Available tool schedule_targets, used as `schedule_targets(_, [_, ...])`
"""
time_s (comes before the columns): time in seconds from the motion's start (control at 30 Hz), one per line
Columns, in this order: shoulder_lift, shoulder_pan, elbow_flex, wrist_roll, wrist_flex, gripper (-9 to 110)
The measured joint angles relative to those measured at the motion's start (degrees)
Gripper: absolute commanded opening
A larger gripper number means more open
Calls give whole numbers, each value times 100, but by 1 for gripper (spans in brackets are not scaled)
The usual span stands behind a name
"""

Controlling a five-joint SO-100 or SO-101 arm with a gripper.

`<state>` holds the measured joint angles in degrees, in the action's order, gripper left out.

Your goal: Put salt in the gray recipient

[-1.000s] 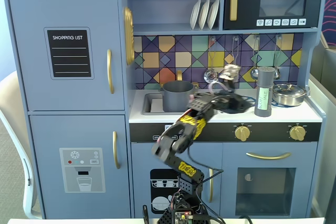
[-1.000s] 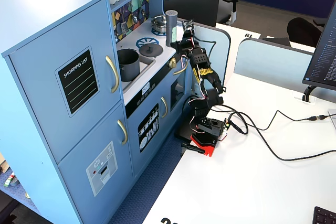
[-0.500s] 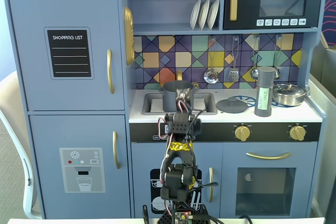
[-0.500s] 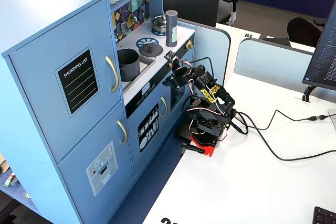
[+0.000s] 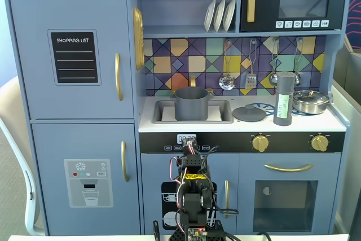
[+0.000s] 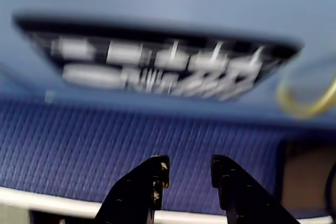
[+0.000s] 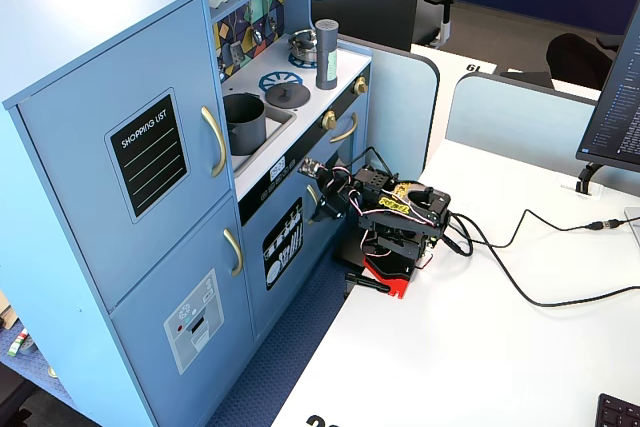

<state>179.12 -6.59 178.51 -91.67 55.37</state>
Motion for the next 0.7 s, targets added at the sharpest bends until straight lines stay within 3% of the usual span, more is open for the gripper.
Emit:
schedule_targets(0.33, [501, 457, 26, 246, 1819, 3])
schedule_targets(0.7, [501, 527, 35, 334, 2039, 6])
